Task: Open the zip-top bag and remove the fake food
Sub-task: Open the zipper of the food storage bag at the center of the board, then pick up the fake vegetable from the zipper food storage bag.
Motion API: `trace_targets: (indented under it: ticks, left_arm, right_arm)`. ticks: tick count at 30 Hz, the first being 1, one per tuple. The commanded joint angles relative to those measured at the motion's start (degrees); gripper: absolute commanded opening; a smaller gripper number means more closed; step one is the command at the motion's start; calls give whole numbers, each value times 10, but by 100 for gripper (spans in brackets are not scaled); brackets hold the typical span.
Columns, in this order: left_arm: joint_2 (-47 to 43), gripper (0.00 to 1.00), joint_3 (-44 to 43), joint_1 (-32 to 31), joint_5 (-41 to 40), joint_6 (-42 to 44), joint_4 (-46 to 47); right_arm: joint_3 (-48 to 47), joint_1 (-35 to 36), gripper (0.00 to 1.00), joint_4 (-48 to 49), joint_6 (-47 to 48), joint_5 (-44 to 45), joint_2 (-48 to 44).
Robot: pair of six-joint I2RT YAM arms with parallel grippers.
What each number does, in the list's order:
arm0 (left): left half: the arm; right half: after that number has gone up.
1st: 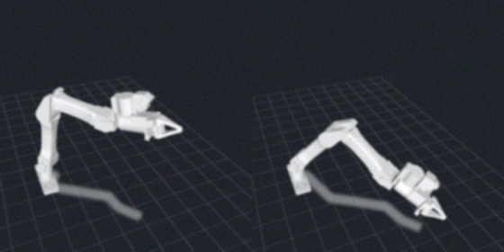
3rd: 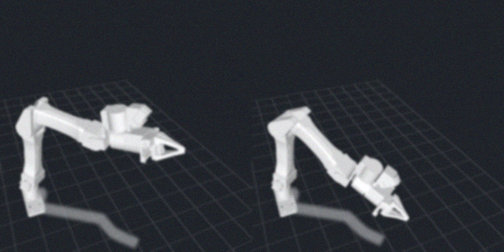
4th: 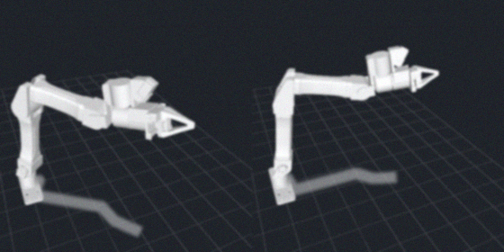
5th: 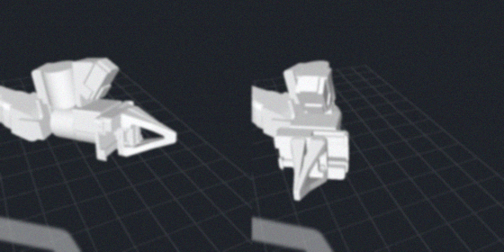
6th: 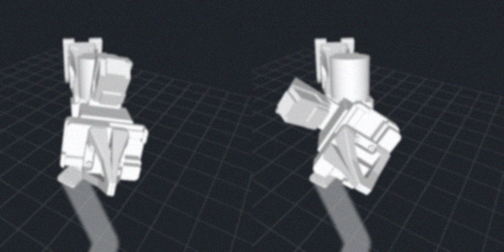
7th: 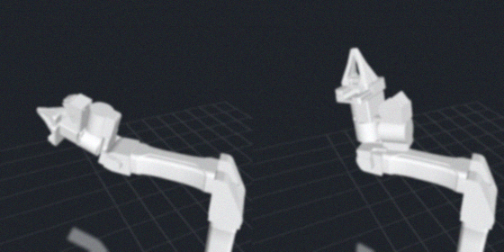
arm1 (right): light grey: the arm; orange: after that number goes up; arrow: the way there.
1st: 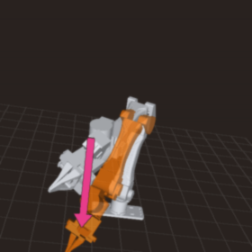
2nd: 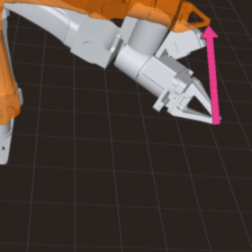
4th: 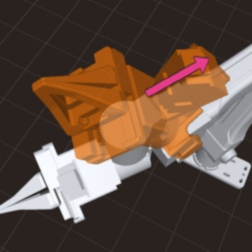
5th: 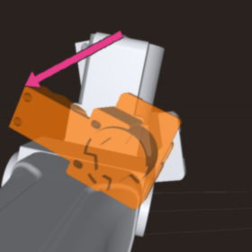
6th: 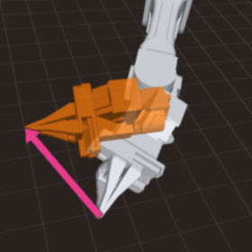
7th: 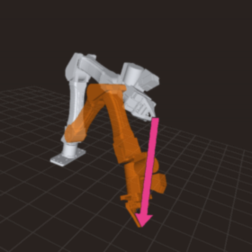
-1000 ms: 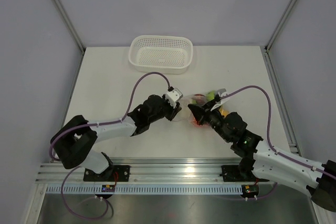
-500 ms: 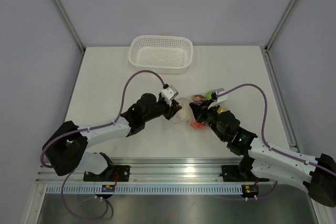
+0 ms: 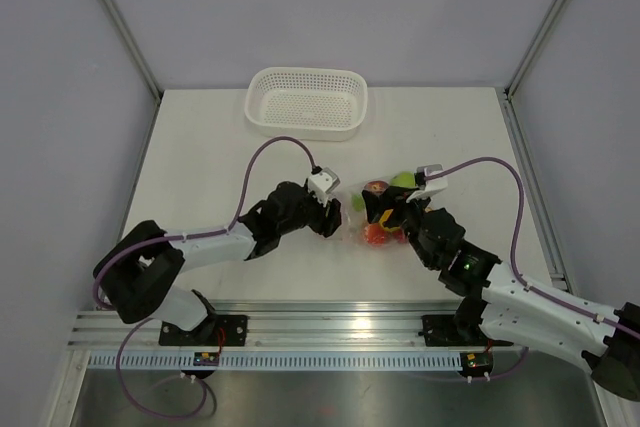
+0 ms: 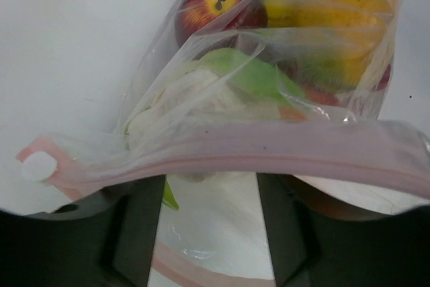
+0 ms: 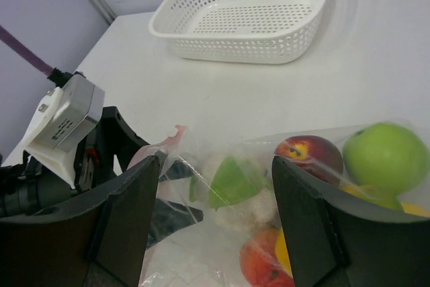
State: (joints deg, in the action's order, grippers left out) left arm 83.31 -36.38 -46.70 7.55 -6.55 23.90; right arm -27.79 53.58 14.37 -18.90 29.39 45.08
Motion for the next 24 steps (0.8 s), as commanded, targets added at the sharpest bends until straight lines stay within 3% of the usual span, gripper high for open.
trace_targets:
  ticks: [1, 7, 11, 15, 24]
  left_arm:
    - [-26, 64, 16, 3, 11, -7, 65]
    - [-51, 70, 37, 3, 40, -2, 100]
    - [-70, 73, 58, 3, 57, 15, 130]
    - [-61, 75, 61, 3, 57, 29, 152]
    - [-19, 86, 33, 3, 50, 20, 145]
  right_arm:
    - [-38, -4, 75, -55, -19, 76, 13]
    - [-56, -96, 66, -88, -78, -29, 56]
    - [-67, -156, 63, -81, -110, -163, 100]
    - [-83, -159, 62, -73, -105, -216, 155]
    - [-119, -159, 60, -97, -98, -242, 229]
